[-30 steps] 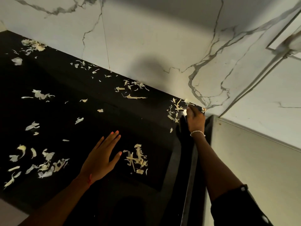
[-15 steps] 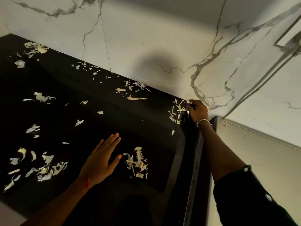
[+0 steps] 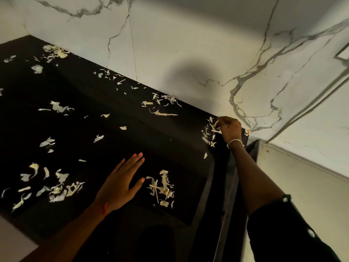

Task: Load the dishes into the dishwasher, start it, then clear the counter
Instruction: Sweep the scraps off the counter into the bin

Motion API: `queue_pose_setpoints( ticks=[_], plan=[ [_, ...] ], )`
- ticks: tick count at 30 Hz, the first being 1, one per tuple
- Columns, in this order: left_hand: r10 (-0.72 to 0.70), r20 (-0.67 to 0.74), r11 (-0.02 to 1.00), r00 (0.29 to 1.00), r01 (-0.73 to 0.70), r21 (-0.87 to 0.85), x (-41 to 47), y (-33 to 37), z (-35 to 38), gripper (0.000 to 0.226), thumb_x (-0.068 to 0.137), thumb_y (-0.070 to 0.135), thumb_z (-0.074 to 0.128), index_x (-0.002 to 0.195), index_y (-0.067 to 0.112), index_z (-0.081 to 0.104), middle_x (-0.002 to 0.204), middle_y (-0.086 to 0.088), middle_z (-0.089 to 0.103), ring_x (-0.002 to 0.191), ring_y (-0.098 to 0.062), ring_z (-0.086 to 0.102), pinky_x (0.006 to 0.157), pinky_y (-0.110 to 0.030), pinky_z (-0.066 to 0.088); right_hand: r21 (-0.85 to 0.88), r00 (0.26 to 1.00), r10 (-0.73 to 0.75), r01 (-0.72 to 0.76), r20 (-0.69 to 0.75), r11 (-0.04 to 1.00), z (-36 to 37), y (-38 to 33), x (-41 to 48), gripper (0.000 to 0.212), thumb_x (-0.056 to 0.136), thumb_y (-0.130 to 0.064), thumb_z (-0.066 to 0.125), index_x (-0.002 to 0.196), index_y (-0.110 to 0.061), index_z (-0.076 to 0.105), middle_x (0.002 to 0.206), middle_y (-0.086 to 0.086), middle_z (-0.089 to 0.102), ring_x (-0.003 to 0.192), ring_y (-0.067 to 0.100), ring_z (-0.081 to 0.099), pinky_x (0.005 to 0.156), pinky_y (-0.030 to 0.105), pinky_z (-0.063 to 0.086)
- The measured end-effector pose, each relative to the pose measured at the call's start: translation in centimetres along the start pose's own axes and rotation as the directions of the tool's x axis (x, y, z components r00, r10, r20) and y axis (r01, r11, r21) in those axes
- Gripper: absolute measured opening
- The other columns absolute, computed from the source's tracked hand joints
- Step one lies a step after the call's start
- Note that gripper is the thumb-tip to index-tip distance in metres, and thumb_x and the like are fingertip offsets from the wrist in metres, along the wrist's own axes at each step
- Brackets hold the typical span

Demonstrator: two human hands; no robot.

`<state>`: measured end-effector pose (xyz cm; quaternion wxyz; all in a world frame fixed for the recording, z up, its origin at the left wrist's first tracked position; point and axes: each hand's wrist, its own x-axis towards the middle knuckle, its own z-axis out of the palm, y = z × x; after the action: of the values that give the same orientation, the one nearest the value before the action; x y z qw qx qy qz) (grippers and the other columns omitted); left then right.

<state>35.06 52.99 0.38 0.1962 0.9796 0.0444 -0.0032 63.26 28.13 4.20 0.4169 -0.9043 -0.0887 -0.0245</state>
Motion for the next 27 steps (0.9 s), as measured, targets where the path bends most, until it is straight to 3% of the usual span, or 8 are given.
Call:
queue_pose_setpoints(
  ticks=[5,10,13,16,20,22,24,27],
  plan=[
    [-0.004,0.001,1.000,1.000,0.004,-0.005,0.0,0.0,-0.1,0.067,0.081,0.061,0.012,0.141,0.032,0.007,0.151,0.015,-0.001,0.140,0.001,-0.006,0.111,-0.020,-0.007,-0.066,0.962,0.040,-0.023,0.269,0.998,1.3,-0.5,-0.1,0.041,0.092,-0.018,0.052,0.133,-0.011,0.047,0.138,0.008,0.046,0.120,0.022,0.048,0.098,0.023,0.031],
    [-0.005,-0.003,1.000,1.000,0.005,-0.016,0.0,0.2,-0.1,0.068,0.080,0.061,0.011,0.140,0.031,0.007,0.150,0.016,-0.001,0.139,0.001,-0.006,0.111,-0.020,-0.007,0.266,1.000,0.000,0.007,-0.026,0.964,1.2,-1.1,-0.5,0.021,0.089,-0.014,0.057,0.103,-0.004,0.068,0.095,0.024,0.069,0.075,0.022,0.058,0.065,0.023,0.044],
    [0.000,-0.007,1.000,1.000,0.000,-0.012,0.0,0.2,-0.1,0.068,0.080,0.061,0.012,0.140,0.031,0.007,0.150,0.016,-0.002,0.139,0.001,-0.006,0.111,-0.019,-0.008,0.103,0.989,0.025,-0.040,0.148,0.994,1.5,-1.5,-0.4,0.033,0.092,-0.020,0.053,0.123,-0.007,0.057,0.119,0.007,0.060,0.106,0.018,0.056,0.082,0.013,0.039],
    [0.001,-0.006,1.000,1.000,-0.001,-0.010,0.0,0.1,-0.1,0.068,0.080,0.061,0.012,0.140,0.030,0.007,0.150,0.015,-0.001,0.139,0.001,-0.006,0.111,-0.020,-0.007,0.043,0.953,0.053,-0.068,0.297,0.997,2.4,-1.2,-0.7,0.034,0.093,-0.023,0.052,0.121,-0.005,0.059,0.132,0.007,0.053,0.121,0.022,0.051,0.094,0.021,0.042],
    [0.006,-0.009,1.000,1.000,-0.006,-0.013,0.0,0.3,-0.2,0.068,0.080,0.060,0.011,0.140,0.030,0.007,0.150,0.015,-0.001,0.139,0.000,-0.006,0.112,-0.022,-0.006,0.409,0.999,0.016,-0.027,0.031,0.912,2.1,-1.7,-1.6,0.019,0.090,-0.011,0.055,0.090,0.001,0.070,0.084,0.023,0.070,0.068,0.012,0.063,0.068,0.025,0.046],
    [0.008,-0.015,1.000,1.000,-0.008,-0.016,0.0,0.3,-0.3,0.068,0.080,0.060,0.011,0.140,0.029,0.007,0.150,0.015,-0.001,0.139,-0.001,-0.005,0.112,-0.022,-0.006,0.289,0.991,0.064,-0.026,-0.121,0.957,1.6,-0.8,-1.5,0.023,0.090,-0.015,0.053,0.083,-0.001,0.070,0.066,0.014,0.065,0.059,0.008,0.054,0.066,0.026,0.039],
    [0.011,-0.018,1.000,1.000,-0.011,-0.017,0.0,0.4,-0.3,0.068,0.080,0.060,0.011,0.140,0.029,0.007,0.149,0.015,-0.001,0.139,-0.001,-0.004,0.112,-0.022,-0.006,0.017,0.989,0.121,-0.120,-0.088,0.993,1.4,0.5,-1.6,0.031,0.093,-0.028,0.049,0.102,-0.004,0.066,0.095,0.017,0.066,0.088,0.022,0.061,0.080,0.030,0.043],
    [0.011,-0.016,1.000,1.000,-0.011,-0.011,-0.1,0.2,-0.2,0.068,0.080,0.060,0.010,0.140,0.029,0.007,0.149,0.015,-0.002,0.139,0.000,-0.005,0.112,-0.022,-0.006,-0.298,0.980,0.143,-0.098,0.136,0.949,1.7,1.3,-2.7,0.055,0.097,-0.041,0.034,0.143,-0.009,0.030,0.153,0.010,0.020,0.142,0.025,0.015,0.116,0.038,0.011]
  ],
)
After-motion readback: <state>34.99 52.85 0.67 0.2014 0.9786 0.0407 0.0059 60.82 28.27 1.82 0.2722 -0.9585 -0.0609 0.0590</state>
